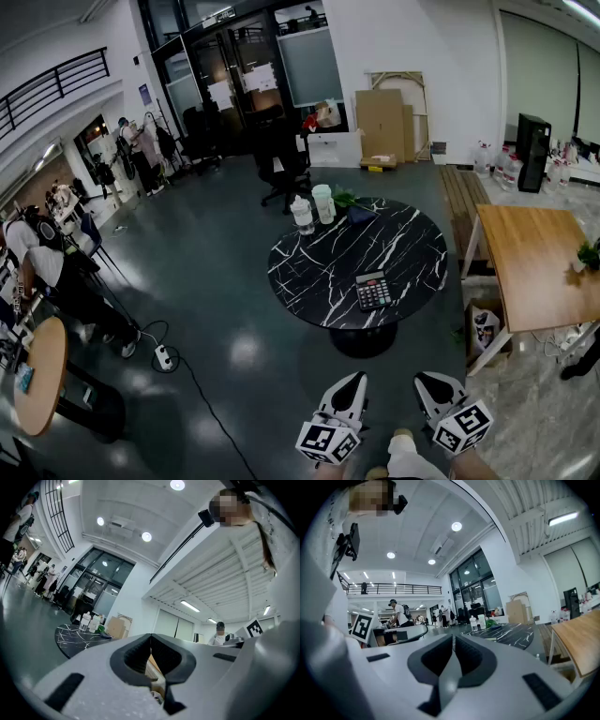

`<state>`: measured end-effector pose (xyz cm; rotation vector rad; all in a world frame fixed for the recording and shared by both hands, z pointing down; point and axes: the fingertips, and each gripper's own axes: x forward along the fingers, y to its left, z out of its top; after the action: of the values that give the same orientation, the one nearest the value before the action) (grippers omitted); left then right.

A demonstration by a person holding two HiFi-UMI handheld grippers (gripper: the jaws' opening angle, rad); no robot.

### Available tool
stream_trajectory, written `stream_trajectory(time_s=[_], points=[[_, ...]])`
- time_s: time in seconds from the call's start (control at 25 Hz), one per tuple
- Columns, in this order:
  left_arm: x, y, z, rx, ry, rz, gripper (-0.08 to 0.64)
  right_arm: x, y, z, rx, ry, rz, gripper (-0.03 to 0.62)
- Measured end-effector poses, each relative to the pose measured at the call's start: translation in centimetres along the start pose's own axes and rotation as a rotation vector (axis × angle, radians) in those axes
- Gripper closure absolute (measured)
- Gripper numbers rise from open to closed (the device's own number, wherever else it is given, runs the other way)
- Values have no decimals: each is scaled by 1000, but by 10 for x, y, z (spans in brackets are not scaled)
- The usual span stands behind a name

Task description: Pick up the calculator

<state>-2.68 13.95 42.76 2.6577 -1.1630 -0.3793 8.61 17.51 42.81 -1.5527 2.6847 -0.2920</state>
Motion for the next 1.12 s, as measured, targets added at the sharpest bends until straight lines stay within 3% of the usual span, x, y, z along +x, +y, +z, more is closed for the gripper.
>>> stream_trajectory(time_s=[0.68, 1.12], points=[[94, 92, 23, 56, -57, 99, 552, 121, -72, 17, 2, 1, 55, 583], [155, 132, 7, 67, -23, 150, 552, 183, -116, 13, 26, 56, 137, 583]])
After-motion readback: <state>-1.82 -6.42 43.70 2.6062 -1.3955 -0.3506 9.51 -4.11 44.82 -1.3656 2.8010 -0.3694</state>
